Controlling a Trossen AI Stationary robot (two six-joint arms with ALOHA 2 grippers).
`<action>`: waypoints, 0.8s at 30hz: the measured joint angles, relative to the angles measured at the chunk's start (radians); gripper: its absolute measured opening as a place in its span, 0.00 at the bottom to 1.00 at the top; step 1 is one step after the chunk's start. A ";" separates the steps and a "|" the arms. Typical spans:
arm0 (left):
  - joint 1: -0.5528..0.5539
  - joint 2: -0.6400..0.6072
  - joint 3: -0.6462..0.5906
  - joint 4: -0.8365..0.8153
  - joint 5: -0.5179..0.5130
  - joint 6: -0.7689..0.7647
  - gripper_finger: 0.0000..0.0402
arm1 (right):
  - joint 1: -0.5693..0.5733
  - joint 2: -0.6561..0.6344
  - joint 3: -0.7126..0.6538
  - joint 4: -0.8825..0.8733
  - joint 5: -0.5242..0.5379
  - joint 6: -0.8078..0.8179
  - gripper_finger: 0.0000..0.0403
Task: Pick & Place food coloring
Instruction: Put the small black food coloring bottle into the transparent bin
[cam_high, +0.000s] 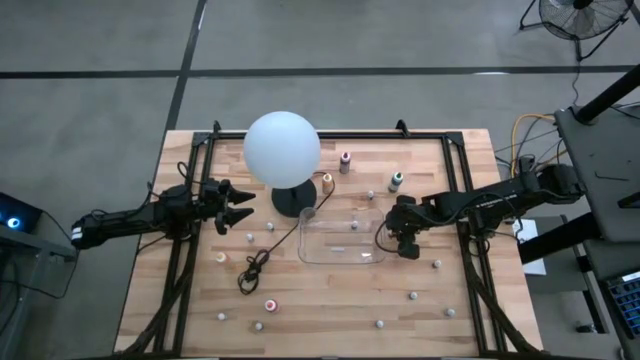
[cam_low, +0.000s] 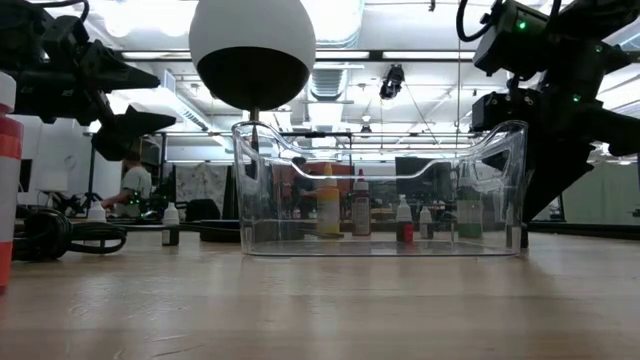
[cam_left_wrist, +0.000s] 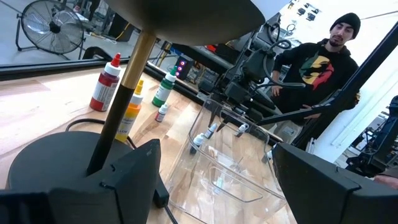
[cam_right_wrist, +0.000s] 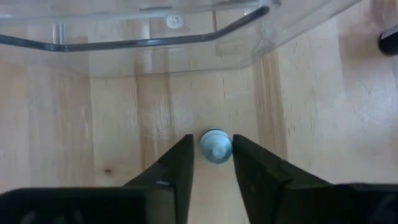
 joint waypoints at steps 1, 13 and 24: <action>0.000 0.000 0.000 0.000 0.000 0.000 0.70 | 0.000 0.000 0.000 0.000 0.000 0.000 0.21; 0.000 0.000 0.000 0.000 0.000 0.000 0.70 | 0.000 -0.050 0.042 -0.166 0.001 0.048 0.12; 0.000 0.000 0.000 0.000 0.000 0.000 0.70 | 0.002 -0.102 0.216 -0.354 -0.008 0.043 0.11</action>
